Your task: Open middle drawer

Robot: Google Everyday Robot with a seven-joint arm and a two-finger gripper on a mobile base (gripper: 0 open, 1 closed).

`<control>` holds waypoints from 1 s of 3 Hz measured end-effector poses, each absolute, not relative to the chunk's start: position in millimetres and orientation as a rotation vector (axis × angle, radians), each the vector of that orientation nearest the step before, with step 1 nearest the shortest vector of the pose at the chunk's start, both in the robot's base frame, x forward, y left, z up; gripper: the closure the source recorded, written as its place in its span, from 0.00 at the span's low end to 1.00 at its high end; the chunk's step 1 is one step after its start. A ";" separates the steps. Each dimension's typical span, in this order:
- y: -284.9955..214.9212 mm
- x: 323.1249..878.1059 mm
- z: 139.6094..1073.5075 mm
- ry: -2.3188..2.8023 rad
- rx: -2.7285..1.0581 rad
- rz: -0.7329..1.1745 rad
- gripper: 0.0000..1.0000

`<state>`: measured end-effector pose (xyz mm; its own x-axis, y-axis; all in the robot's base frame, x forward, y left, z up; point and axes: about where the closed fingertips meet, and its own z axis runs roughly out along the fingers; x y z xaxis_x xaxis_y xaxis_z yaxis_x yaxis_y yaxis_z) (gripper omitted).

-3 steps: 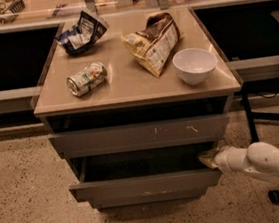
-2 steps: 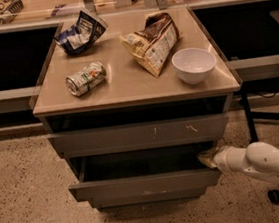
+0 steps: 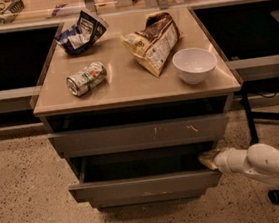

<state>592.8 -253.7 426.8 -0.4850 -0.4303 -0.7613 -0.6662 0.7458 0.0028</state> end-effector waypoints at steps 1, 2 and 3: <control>-251.4 592.1 427.6 2.155 -0.820 0.383 1.00; -274.3 588.3 446.9 2.086 -0.786 0.425 1.00; -287.7 568.4 465.2 2.059 -0.812 0.542 1.00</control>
Offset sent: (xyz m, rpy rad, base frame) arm -0.2499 0.0531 0.1196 0.6987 0.3225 0.8799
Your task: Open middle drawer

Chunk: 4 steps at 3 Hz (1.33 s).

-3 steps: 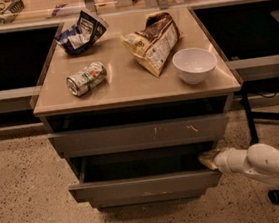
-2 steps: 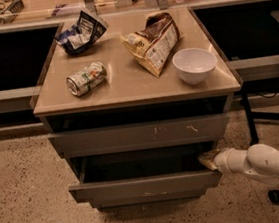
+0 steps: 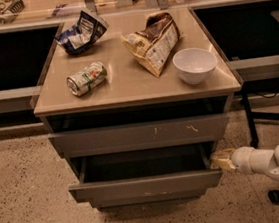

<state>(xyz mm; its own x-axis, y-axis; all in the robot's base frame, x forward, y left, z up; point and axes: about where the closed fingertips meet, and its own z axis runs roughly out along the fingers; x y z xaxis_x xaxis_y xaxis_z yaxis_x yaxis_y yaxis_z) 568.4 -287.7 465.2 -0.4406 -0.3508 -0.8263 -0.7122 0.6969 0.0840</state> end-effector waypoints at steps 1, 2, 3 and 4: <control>-270.9 553.8 467.9 2.042 -0.860 0.635 1.00; -270.8 553.8 467.9 2.042 -0.860 0.635 1.00; -251.0 562.1 456.7 2.026 -0.890 0.689 1.00; -228.1 567.1 434.4 2.018 -1.008 0.794 1.00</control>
Offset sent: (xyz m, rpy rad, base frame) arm -0.0142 0.0160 0.0028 0.0399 0.0251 0.0677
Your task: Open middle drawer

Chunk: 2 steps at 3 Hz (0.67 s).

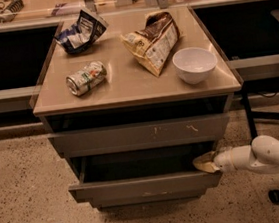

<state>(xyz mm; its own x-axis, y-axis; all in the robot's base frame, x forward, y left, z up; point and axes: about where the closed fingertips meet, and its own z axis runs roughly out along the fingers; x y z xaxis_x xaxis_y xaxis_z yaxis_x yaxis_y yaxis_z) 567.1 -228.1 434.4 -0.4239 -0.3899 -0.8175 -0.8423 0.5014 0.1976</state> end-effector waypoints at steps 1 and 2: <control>-212.3 558.2 427.4 2.007 -1.098 0.884 1.00; -212.2 558.1 430.9 2.006 -1.098 0.884 1.00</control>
Offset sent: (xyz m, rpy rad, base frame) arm -0.1226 0.0497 -0.0507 0.1256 0.2637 0.3587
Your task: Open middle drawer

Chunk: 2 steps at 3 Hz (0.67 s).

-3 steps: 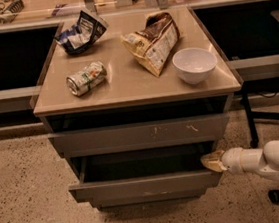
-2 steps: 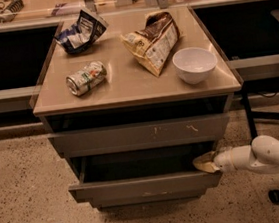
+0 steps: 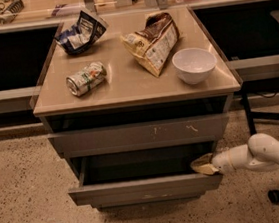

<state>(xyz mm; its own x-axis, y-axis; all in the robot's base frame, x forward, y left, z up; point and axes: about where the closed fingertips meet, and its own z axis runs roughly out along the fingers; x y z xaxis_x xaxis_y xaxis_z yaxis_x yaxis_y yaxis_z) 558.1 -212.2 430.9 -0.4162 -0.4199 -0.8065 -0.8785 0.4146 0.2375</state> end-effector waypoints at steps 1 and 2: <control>-210.4 527.0 440.1 1.990 -1.098 0.931 1.00; -210.3 526.9 440.0 1.990 -1.098 0.932 1.00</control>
Offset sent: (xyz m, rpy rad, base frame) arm -0.2073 0.0269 -0.0208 0.1625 0.1264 -0.0885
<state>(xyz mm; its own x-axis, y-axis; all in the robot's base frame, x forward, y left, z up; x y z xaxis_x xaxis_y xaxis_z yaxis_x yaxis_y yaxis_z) 526.9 -210.3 440.0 -0.4197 -0.4026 -0.8135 -0.8826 0.3901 0.2623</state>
